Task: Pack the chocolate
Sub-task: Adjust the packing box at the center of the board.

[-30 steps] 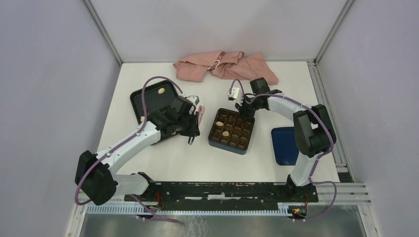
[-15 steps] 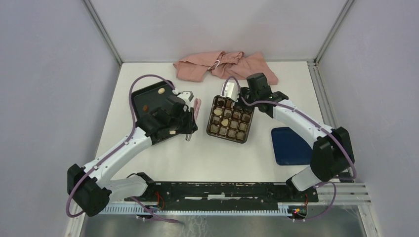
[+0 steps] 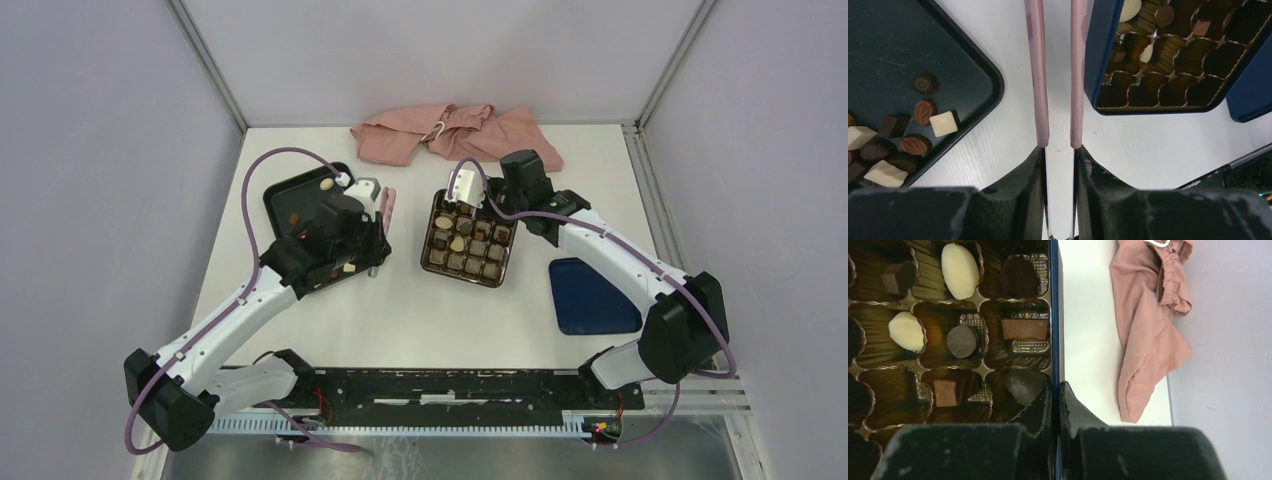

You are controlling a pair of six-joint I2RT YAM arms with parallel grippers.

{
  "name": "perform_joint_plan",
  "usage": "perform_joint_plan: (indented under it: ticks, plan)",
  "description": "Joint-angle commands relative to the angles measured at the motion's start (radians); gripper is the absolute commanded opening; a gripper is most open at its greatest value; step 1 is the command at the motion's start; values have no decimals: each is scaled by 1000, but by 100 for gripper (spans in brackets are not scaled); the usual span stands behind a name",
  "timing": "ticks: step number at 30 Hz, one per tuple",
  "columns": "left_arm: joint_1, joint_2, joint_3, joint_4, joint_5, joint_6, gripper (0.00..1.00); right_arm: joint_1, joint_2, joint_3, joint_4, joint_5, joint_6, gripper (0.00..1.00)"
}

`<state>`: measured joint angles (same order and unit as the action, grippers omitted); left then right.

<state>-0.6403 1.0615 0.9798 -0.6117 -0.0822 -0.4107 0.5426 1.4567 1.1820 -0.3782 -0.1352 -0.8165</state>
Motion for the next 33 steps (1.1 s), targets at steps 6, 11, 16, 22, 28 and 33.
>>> perform_joint_plan:
  ticks: [6, 11, 16, 22, 28, 33]
  plan:
    - [21, -12, -16, 2, -56, 79, 32, -17, -20, -22, 47, -111, -30, 0]
    - [96, 34, -20, -30, -24, 95, 33, -129, 157, 73, -92, -370, -6, 0]
    - [221, 81, -27, -33, 54, 111, 33, -178, 277, 122, -157, -482, 12, 0]
    - [378, 190, 10, -28, 158, 152, 33, -181, 354, 132, -151, -472, 34, 11]
    - [526, 338, 88, -50, 223, 190, 32, -200, 387, 159, -183, -495, 36, 29]
    - [568, 371, 139, -127, 235, 170, 32, -227, 323, 143, -169, -495, 39, 46]
